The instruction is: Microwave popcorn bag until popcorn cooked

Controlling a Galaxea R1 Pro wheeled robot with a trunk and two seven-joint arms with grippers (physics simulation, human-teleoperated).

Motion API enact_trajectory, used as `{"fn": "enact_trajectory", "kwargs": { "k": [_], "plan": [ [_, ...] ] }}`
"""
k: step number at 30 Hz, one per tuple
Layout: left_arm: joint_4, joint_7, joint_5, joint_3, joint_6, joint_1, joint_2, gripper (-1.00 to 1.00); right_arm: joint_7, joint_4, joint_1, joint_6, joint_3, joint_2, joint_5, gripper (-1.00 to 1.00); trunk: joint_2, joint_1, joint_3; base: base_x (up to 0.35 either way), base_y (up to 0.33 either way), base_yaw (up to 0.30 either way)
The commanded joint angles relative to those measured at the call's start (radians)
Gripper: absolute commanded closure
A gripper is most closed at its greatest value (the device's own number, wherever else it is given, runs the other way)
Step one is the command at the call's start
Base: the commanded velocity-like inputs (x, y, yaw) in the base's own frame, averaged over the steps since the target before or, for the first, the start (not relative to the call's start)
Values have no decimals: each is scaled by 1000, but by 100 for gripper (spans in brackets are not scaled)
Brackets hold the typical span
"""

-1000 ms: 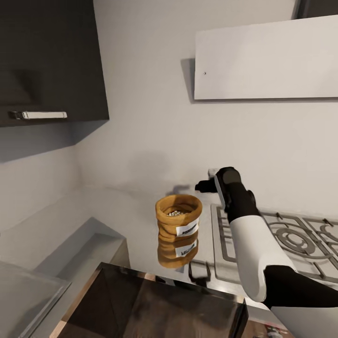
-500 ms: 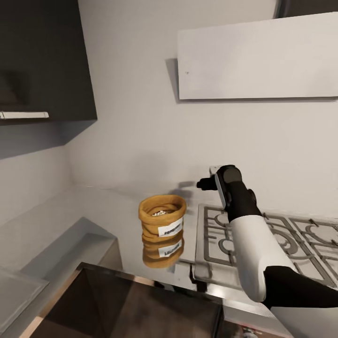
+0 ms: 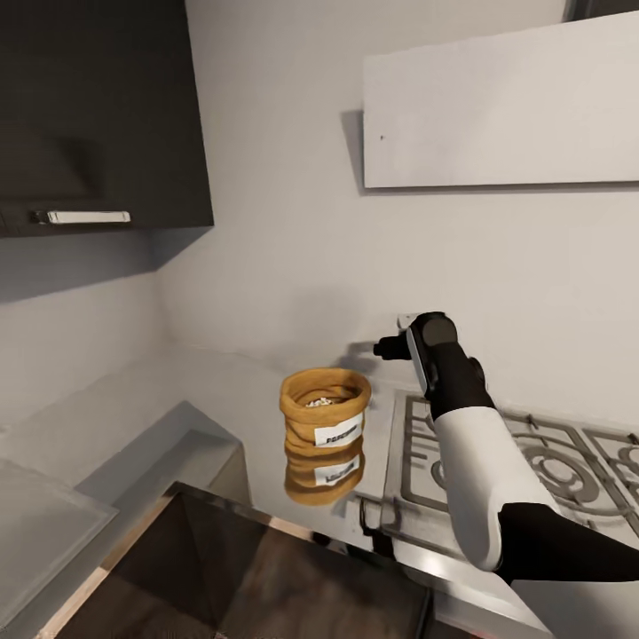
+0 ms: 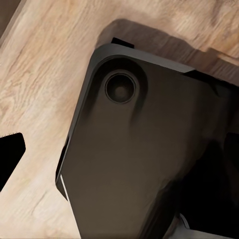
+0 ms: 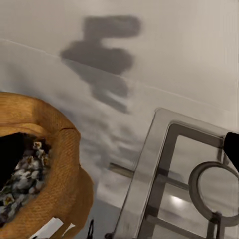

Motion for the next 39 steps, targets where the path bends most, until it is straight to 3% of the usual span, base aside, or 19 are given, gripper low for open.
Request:
{"fn": "enact_trajectory", "kwargs": {
  "k": [1, 7, 18, 28, 33, 39],
  "plan": [
    [-1, 0, 3, 1, -1, 0, 0, -100, 10, -1, -1, 3, -3, 1, 10, -100, -1, 0, -1, 0, 0, 269],
    [-1, 0, 3, 1, -1, 0, 0, -100, 9, -1, -1, 3, -3, 1, 10, -100, -1, 0, -1, 0, 0, 211],
    [-1, 1, 3, 1, -1, 1, 0, -100, 9, 10, -1, 3, -4, -7, 9, -100, -1, 0, -1, 0, 0, 8],
    [-1, 1, 3, 0, -1, 0, 0, -100, 5, 45, -1, 3, 0, 2, 5, -100, -1, 0, -1, 27, -65, 0],
    [-1, 1, 3, 0, -1, 0, 0, -100, 5, 202, -1, -121, -2, 2, 5, -100, -1, 0, -1, 1, -1, 0],
    [-1, 1, 3, 0, -1, 0, 0, -100, 6, 234, -1, -167, -5, 2, -3, -100, -1, 0, -1, 0, 0, 0]
  ]
}}
